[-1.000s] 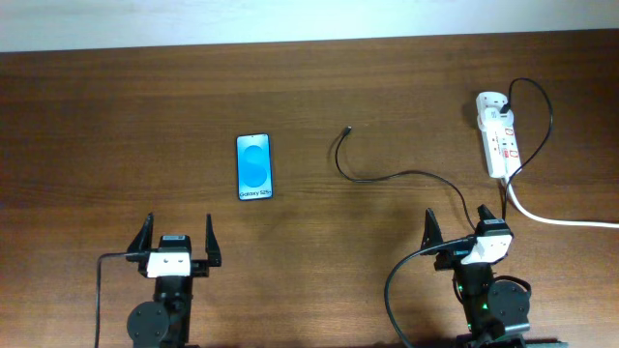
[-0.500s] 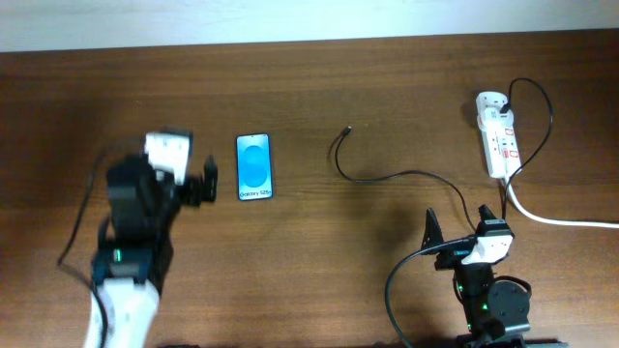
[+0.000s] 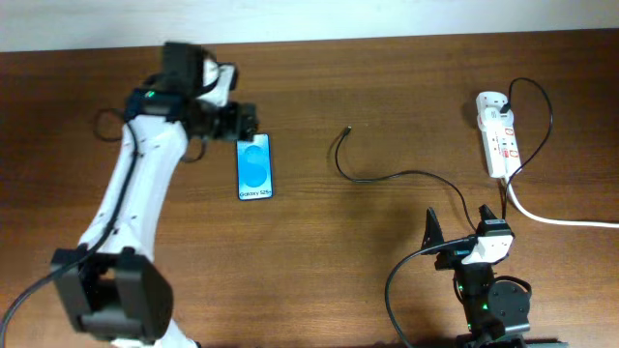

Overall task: Plug charger to phone and switch on socket
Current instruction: 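Reach the left gripper to the blue phone and grasp it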

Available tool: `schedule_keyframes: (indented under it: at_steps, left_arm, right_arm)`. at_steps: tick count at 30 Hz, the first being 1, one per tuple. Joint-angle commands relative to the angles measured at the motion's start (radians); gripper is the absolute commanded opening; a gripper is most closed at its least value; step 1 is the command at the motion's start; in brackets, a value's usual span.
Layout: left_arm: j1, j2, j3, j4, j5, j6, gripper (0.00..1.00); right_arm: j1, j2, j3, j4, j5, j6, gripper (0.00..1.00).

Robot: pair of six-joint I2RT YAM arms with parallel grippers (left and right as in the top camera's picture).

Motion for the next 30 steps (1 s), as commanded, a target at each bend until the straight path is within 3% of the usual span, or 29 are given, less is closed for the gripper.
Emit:
schedule_keyframes:
  at_steps: [1,3,8,11,12,23,27,30]
  left_arm:
    - [-0.047,0.189,0.338,-0.193,-0.097,-0.058,0.94]
    - [-0.061,0.305,0.491,-0.312,-0.143,-0.058,0.93]
    - [-0.09,0.441,0.501,-0.393,-0.145,-0.111,0.87]
    - [-0.11,0.538,0.491,-0.439,-0.141,-0.17,0.9]
    - [-0.114,0.568,0.479,-0.45,-0.142,-0.186,0.97]
    - [-0.114,0.636,0.306,-0.324,-0.164,-0.214,1.0]
    - [-0.114,0.636,0.251,-0.28,-0.164,-0.221,0.94]
    - [-0.115,0.636,0.249,-0.27,-0.163,-0.222,0.79]
  right_arm:
    - [0.005,-0.008,-0.005,-0.007,0.012,0.003,0.98]
    - [0.005,-0.008,-0.005,-0.007,0.012,0.003,0.98]
    - [0.005,-0.008,-0.005,-0.007,0.012,0.003,0.98]
    - [0.005,-0.008,-0.005,-0.007,0.012,0.003,0.98]
    - [0.005,-0.008,-0.005,-0.007,0.012,0.003,0.98]
    - [0.005,-0.008,-0.005,-0.007,0.012,0.003,0.98]
    - [0.005,-0.008,-0.005,-0.007,0.012,0.003,0.98]
    - [0.005,-0.008,-0.005,-0.007,0.012,0.003,0.98]
